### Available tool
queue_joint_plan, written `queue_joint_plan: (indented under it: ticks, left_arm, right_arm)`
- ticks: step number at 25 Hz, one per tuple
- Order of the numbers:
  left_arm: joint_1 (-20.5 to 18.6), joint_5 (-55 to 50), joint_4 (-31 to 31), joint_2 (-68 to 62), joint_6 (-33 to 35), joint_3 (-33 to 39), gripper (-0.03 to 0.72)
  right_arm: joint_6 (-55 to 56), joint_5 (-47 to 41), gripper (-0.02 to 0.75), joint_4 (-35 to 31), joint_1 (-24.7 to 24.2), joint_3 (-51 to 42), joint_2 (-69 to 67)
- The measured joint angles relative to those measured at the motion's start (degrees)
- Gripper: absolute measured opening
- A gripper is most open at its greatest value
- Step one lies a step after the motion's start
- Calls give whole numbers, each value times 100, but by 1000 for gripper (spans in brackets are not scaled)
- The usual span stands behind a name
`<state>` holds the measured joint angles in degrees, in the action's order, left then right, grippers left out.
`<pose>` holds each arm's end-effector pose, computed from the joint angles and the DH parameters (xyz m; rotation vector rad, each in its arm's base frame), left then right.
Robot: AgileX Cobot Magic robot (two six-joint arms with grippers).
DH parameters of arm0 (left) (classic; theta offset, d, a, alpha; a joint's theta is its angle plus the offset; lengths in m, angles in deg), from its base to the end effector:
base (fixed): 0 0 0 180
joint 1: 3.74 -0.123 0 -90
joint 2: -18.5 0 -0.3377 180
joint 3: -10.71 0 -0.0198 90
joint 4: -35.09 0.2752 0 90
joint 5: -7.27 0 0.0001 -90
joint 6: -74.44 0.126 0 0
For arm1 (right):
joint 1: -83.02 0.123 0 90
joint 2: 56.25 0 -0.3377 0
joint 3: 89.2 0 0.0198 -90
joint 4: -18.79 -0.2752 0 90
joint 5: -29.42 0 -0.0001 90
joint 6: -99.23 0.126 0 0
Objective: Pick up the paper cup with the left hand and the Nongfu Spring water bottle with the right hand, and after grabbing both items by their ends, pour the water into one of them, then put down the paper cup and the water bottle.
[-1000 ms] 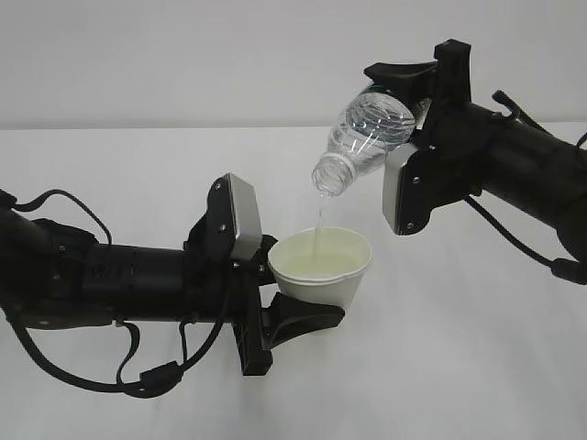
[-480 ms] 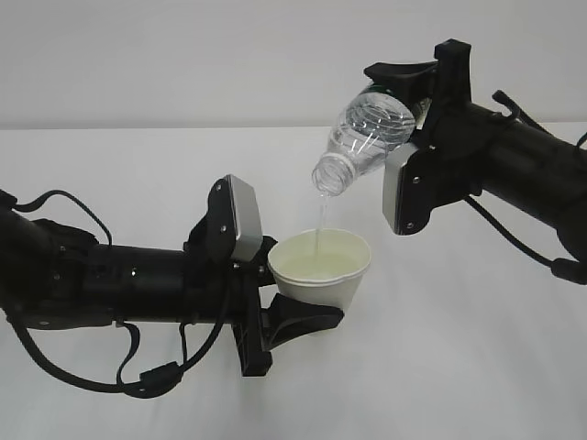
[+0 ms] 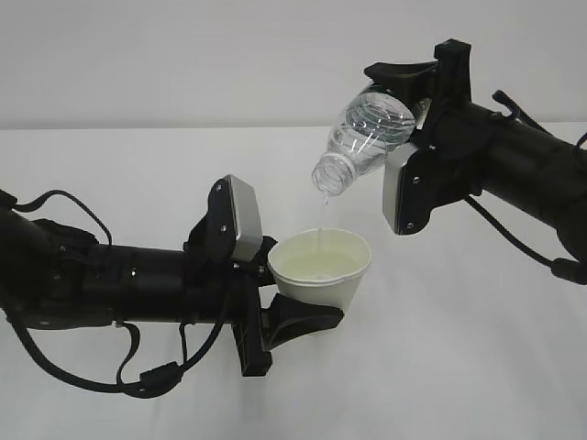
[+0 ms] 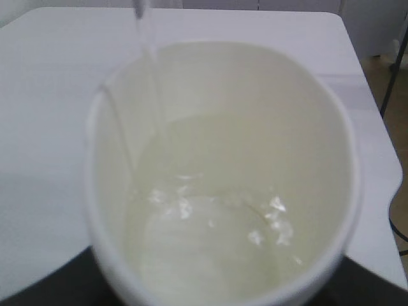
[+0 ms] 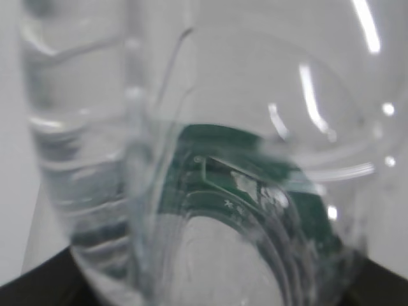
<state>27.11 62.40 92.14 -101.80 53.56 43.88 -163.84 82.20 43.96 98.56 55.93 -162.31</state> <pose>0.2934 -0.2762 0.1378 1.2738 1.5275 -0.8760 0.3747 0.1485 0.2443 -1.5219 0.6466 -0.8542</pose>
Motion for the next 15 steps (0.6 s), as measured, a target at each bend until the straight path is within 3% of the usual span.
queue_joint_plan:
  ticks: [15]
  left_arm:
    - [0, -171, -74, 0, 0, 0, 389]
  right_arm:
    - [-21, 0, 470, 0, 0, 0, 0]
